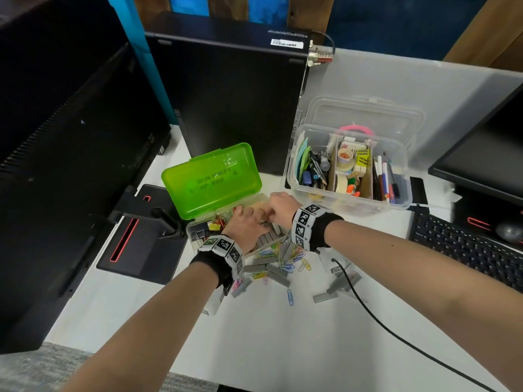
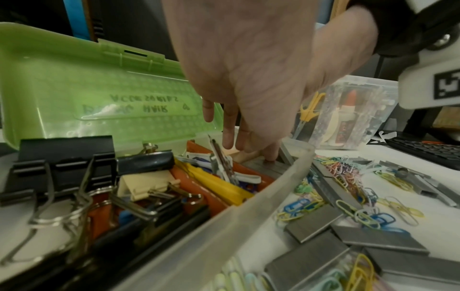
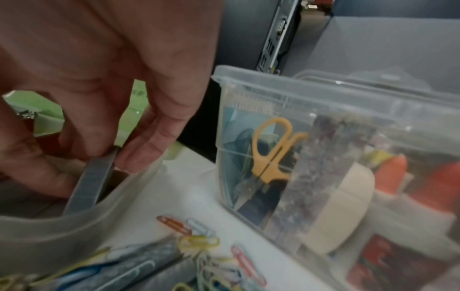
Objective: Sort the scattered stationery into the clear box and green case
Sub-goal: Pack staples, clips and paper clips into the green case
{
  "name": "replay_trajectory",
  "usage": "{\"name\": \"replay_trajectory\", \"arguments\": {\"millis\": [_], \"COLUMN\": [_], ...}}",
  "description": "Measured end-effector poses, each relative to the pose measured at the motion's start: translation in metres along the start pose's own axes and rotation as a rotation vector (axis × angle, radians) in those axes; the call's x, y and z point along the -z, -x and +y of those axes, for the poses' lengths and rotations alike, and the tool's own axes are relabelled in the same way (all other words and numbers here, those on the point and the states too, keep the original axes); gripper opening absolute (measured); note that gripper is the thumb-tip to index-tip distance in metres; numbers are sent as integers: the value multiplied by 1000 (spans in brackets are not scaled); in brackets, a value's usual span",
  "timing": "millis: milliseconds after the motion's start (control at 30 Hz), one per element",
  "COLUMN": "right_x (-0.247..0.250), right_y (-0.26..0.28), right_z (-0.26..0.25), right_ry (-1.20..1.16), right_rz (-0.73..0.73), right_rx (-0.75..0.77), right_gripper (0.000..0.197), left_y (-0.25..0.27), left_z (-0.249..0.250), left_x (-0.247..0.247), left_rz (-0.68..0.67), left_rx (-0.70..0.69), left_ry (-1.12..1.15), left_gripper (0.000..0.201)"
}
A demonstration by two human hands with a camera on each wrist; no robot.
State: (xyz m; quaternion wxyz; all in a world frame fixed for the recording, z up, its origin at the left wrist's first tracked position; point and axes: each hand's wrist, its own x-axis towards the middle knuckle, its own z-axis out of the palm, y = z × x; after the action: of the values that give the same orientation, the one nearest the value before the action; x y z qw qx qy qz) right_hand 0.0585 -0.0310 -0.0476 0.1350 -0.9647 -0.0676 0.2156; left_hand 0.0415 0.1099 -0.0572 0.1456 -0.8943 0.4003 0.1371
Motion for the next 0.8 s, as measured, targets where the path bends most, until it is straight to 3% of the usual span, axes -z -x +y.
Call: {"name": "replay_trajectory", "arguments": {"millis": [200,433,567,800], "right_x": [-6,0,-6,-7], "right_y": [4,12,15,18], "right_z": [0,5,6,13], "right_ry": [8,215,295,98], "right_rz": [58,-28,24,109], "right_rx": [16,112,137,69], "right_gripper": [30,24,29,28], "left_y": [2,1,0,3], "left_z": [1,0,0,0], "left_x": [1,-2,-4,1], "left_rz": [-34,-40,-36,30], "left_rx": [15,17,16,8], "left_ry": [5,-2,2,-14], "left_gripper": [52,55,52,44]}}
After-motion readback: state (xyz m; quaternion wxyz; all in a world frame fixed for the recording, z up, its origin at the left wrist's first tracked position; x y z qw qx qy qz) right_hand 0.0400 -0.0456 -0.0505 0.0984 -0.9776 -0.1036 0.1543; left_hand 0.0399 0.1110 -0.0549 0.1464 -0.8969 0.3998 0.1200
